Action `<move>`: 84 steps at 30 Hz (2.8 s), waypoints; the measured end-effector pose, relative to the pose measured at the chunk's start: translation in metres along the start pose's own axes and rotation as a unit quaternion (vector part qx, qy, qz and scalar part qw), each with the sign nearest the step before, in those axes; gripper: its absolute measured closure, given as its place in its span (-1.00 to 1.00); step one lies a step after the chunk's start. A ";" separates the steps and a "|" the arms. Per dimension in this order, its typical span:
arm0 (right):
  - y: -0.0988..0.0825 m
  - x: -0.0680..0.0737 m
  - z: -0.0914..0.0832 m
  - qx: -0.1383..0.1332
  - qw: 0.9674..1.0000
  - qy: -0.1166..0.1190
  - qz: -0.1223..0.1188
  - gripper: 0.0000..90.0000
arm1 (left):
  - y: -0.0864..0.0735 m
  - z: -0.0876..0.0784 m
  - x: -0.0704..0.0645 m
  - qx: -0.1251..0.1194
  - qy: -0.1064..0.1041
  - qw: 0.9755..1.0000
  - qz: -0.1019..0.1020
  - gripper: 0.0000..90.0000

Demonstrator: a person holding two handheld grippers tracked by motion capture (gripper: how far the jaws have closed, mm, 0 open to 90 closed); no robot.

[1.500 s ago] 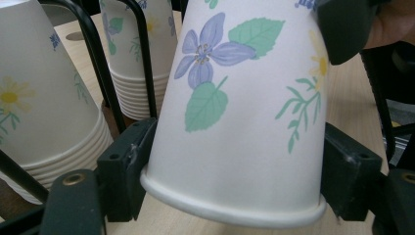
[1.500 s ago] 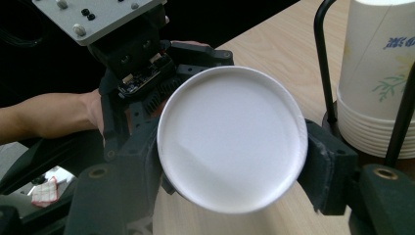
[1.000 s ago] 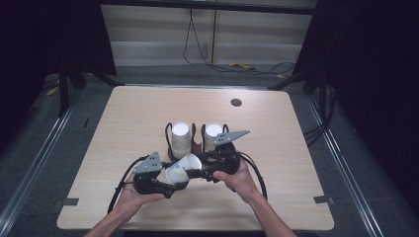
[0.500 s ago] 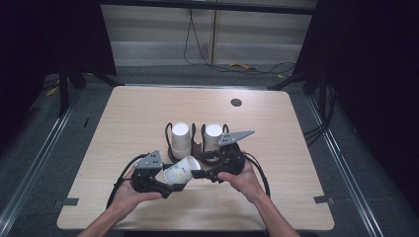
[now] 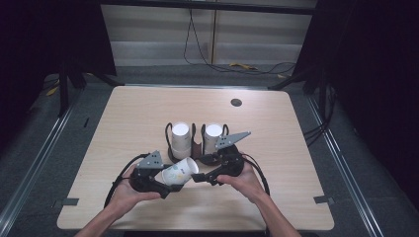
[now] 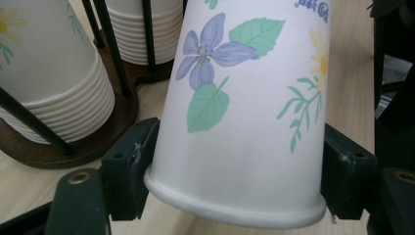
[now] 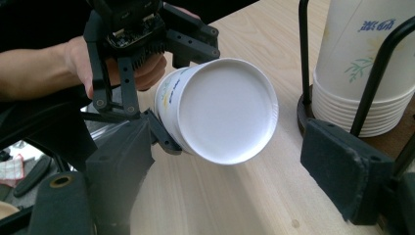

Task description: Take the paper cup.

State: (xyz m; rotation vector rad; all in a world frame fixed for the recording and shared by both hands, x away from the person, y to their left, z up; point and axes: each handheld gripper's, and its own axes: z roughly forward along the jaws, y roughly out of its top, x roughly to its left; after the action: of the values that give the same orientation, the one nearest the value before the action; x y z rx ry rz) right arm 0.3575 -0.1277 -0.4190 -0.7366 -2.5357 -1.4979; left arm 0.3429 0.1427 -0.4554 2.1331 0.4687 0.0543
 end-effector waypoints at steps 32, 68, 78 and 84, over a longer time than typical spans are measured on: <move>0.009 0.003 0.028 0.177 0.981 0.003 -0.079 -0.47 | -0.003 0.016 -0.006 0.074 0.014 0.996 0.046 -0.41; 0.013 0.005 0.056 0.288 0.952 0.040 -0.098 -0.27 | -0.005 0.029 -0.021 0.102 -0.001 0.989 0.103 -0.41; 0.014 0.004 0.051 0.275 0.954 0.052 -0.102 -0.22 | -0.006 0.025 -0.018 0.080 -0.011 0.992 0.093 -0.50; 0.015 0.004 0.046 0.259 0.960 0.051 -0.094 -0.20 | -0.009 0.021 -0.012 0.067 -0.017 0.996 0.063 -0.64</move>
State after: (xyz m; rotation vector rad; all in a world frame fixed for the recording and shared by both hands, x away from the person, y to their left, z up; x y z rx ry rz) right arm 0.3679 -0.0812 -0.4296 -0.3390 -2.7881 -0.8048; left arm 0.3333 0.1258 -0.4729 2.2903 0.3246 0.0595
